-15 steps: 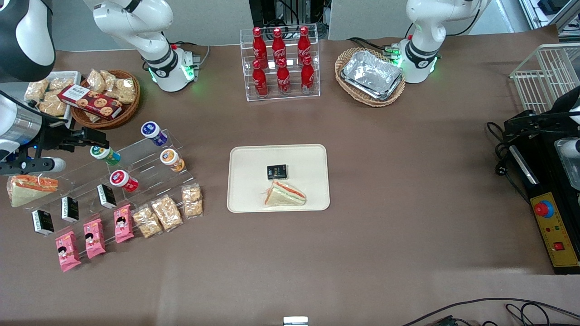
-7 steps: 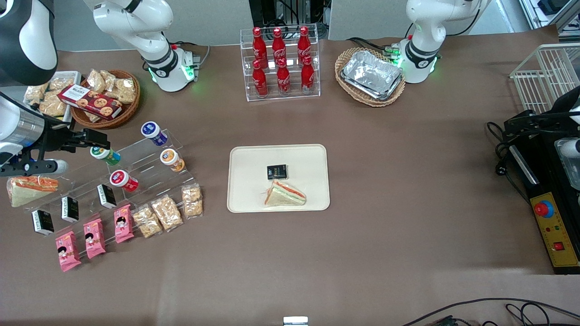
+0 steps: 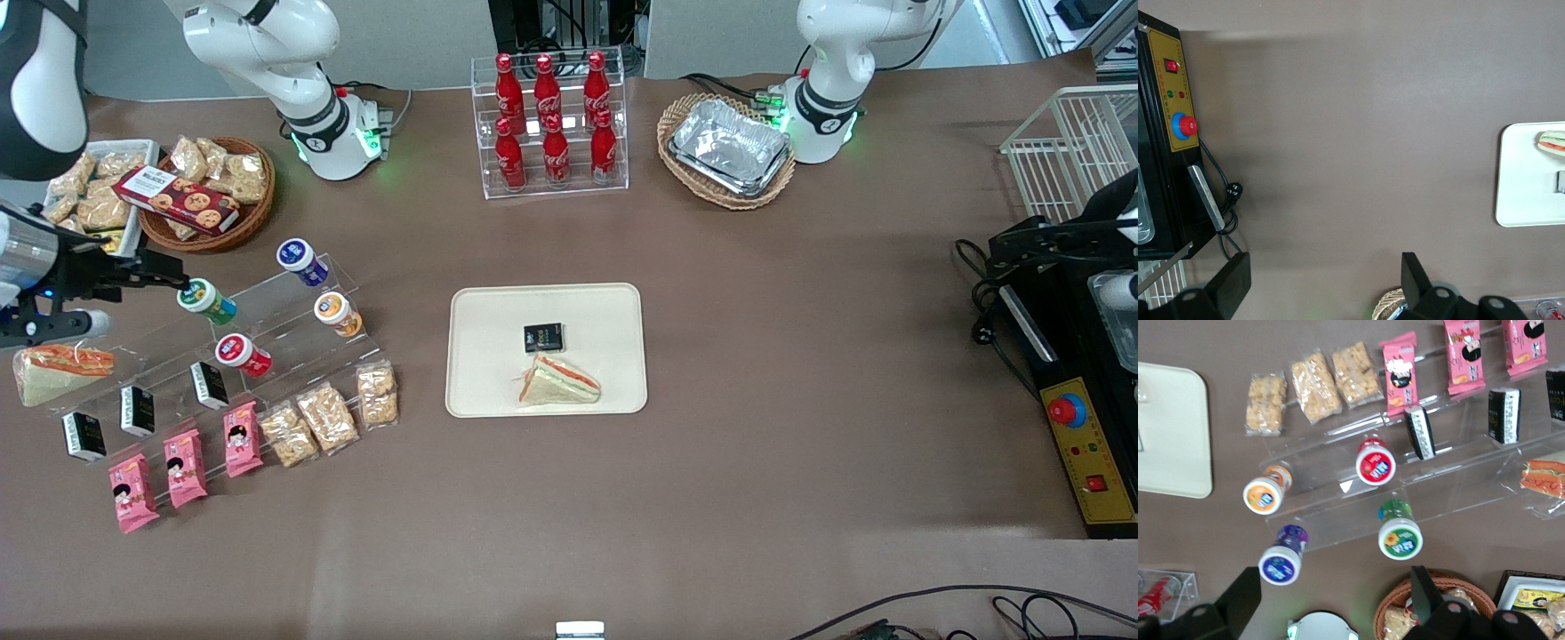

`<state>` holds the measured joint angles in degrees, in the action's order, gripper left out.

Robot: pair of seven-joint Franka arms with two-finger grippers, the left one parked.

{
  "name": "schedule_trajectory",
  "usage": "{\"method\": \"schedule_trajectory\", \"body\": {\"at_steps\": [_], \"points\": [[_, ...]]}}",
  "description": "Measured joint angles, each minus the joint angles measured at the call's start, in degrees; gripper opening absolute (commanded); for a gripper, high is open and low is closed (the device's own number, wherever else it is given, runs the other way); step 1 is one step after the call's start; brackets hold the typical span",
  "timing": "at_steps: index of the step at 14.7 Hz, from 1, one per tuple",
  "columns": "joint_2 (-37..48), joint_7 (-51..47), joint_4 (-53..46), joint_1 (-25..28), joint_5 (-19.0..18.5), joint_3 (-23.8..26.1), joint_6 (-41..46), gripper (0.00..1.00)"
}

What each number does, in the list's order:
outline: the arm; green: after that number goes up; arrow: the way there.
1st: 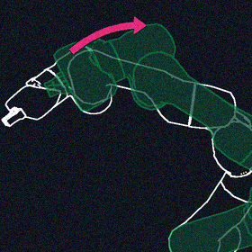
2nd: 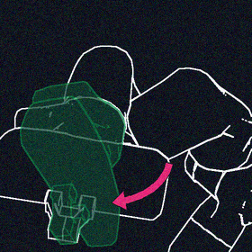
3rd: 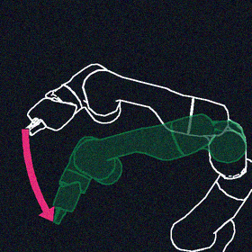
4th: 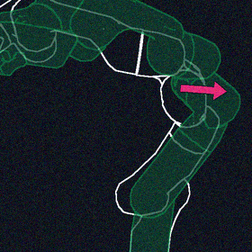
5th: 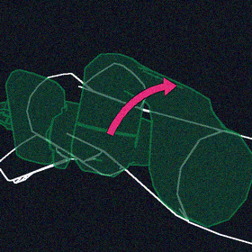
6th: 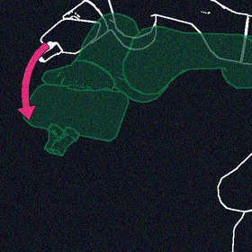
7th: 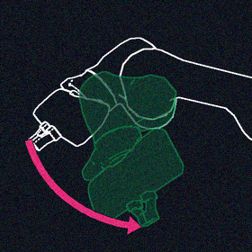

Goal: Place green gum on tray

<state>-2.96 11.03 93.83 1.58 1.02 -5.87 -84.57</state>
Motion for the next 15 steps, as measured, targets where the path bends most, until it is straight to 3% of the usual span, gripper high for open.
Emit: {"method": "schedule_trajectory", "body": {"at_steps": [3, 8, 15], "points": [[4.47, 4.88, 6.78, -2.58, 0.00, -0.58, -3.59, 1.00], [14.52, 12.20, 25.11, -4.46, -0.05, -2.87, -17.77, 1.00], [15.57, 14.54, 37.57, -4.86, -0.06, -4.36, -32.18, 1.00]]}}
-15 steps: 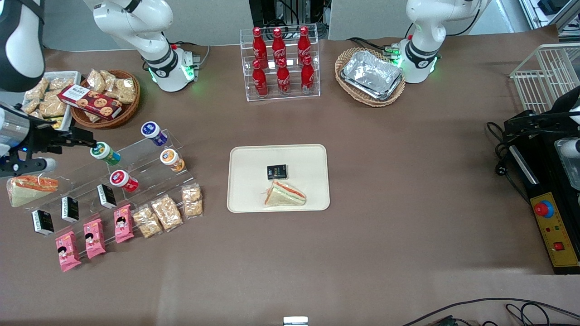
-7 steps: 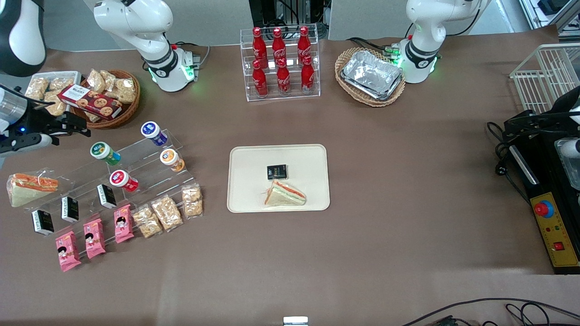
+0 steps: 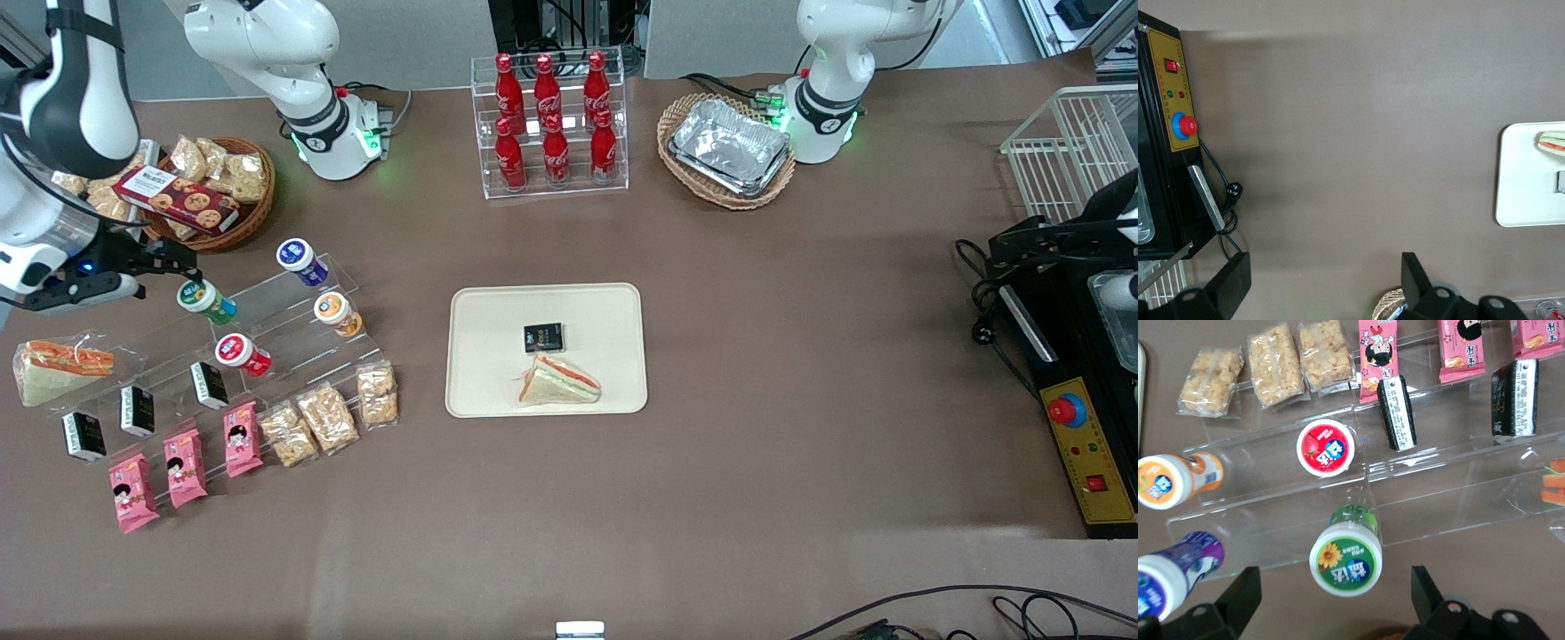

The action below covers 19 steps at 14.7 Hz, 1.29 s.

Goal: Place green gum on tray
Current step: 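Lower the right gripper and close it around the green gum canister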

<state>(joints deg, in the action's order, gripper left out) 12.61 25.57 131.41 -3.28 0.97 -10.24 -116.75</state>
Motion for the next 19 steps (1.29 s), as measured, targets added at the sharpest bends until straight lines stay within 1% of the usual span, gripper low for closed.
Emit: {"method": "schedule_trajectory", "body": {"at_steps": [2, 5, 7, 10, 12, 17, 19], "points": [[-0.07, 0.13, 3.14, 0.00, 0.00, 0.01, -3.82, 1.00], [-0.63, 0.27, 5.40, 0.01, -0.55, 0.06, -6.62, 1.00], [-1.25, 0.43, 5.73, 0.01, -0.71, 0.06, -7.95, 0.95], [-2.60, 1.22, 6.25, 0.01, -0.76, 0.06, -10.22, 0.59], [-3.37, 2.56, 6.28, 0.01, -0.77, 0.05, -11.17, 0.41], [-3.57, 3.85, 6.24, 0.01, -0.79, 0.01, -11.39, 0.36], [-3.57, 3.96, 6.19, 0.01, -0.79, 0.02, -11.39, 0.32]]}}
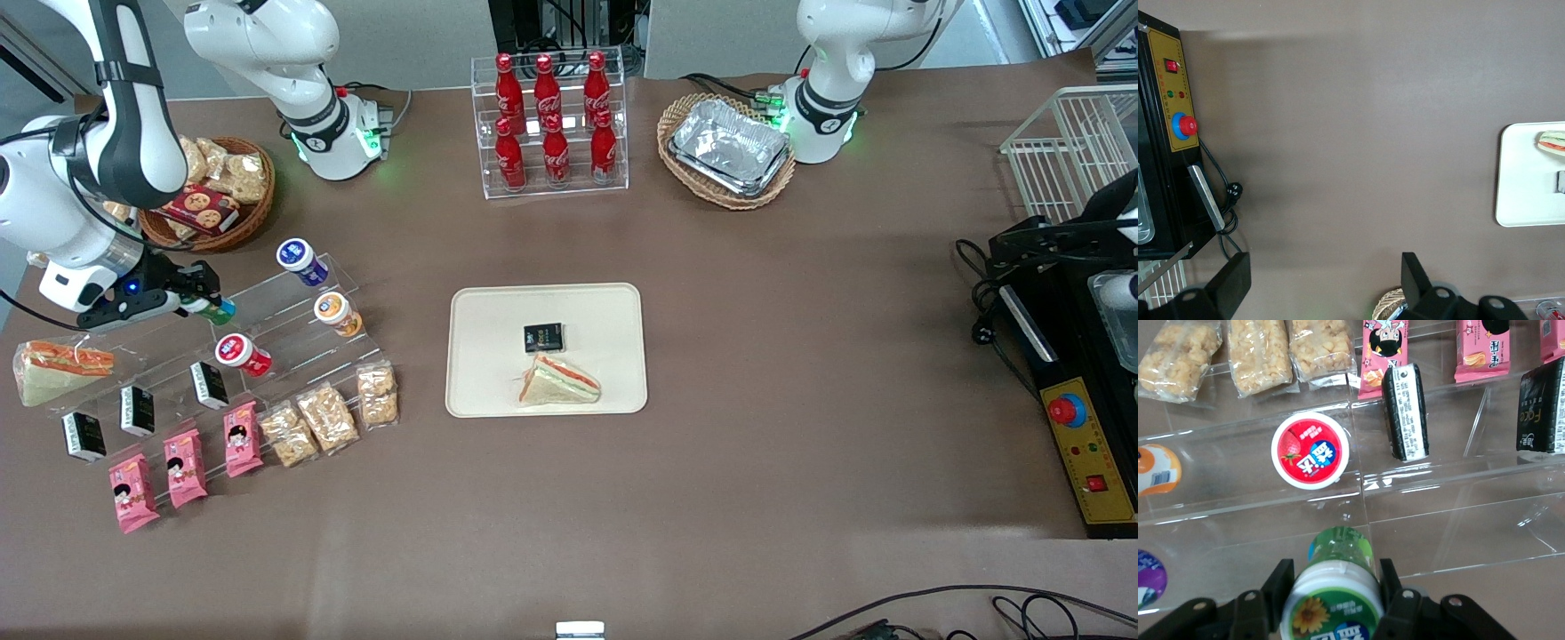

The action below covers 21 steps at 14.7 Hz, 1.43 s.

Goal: Place green gum on tray
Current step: 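Lower the right gripper and close it around the green gum canister, then lift the green canister and carry it over the cream tray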

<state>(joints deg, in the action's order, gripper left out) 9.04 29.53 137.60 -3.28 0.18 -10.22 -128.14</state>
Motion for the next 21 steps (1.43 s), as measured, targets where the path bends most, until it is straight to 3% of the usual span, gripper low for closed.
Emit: {"method": "schedule_trajectory", "body": {"at_steps": [5, 13, 16, 21], "points": [[-0.17, 0.04, -3.79, 0.23, -0.03, 0.33, 3.03, 0.31], [-3.65, -0.74, -27.23, 3.17, -0.01, 0.74, 28.76, 0.31], [-4.69, -8.15, -33.02, 6.04, 0.21, 2.36, 35.30, 0.31], [-6.19, -28.96, -34.13, 15.60, 4.84, 6.02, 36.75, 0.31]]}}
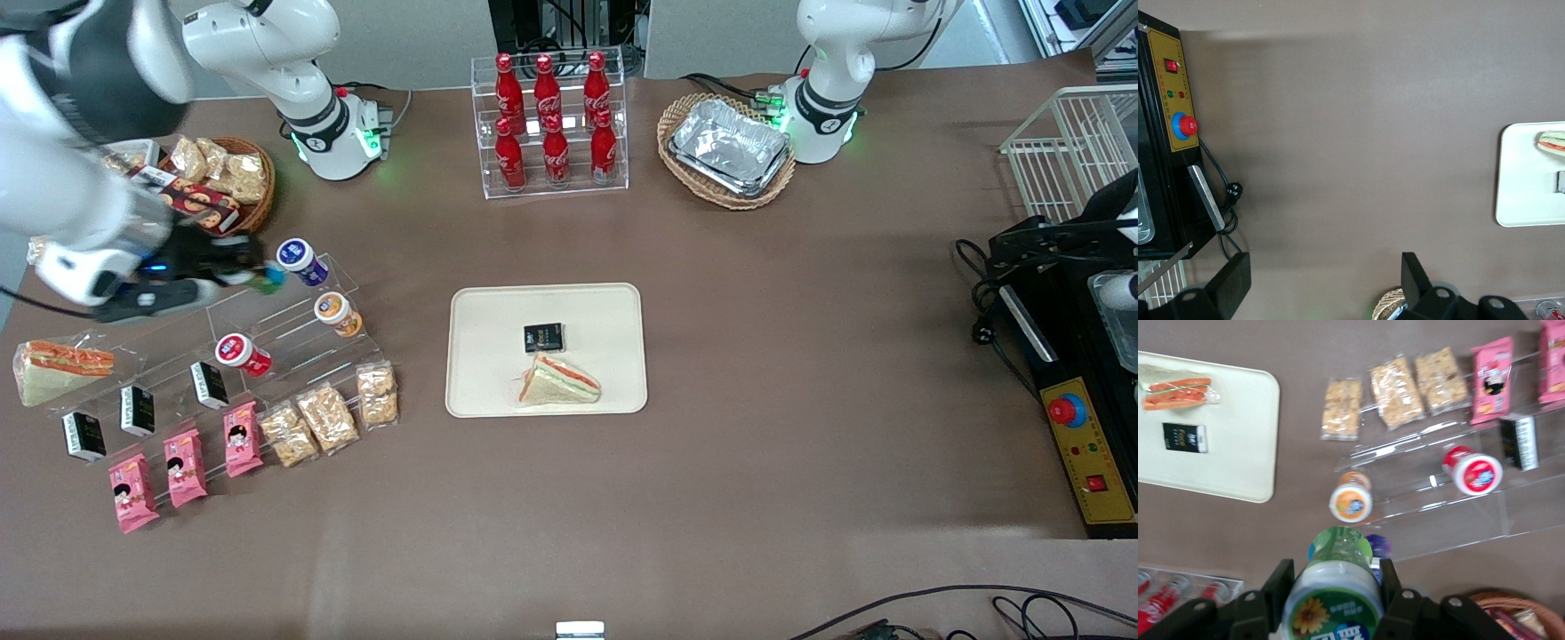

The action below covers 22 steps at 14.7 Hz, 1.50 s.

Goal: Place green gum on tray
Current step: 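Lift the green canister and carry it over the cream tray, then lower the green canister onto the tray beside the black tissue pack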

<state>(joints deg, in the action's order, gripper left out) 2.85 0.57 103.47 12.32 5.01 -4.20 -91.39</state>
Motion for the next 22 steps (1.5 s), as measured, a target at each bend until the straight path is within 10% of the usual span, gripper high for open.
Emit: {"method": "schedule_trajectory", "body": {"at_steps": [9, 22], "points": [[-8.20, -21.51, 3.90, 17.83, 1.21, 0.42, -14.42, 0.31], [-21.96, -31.64, 17.08, 28.93, 1.30, 0.35, -47.80, 0.32]]}}
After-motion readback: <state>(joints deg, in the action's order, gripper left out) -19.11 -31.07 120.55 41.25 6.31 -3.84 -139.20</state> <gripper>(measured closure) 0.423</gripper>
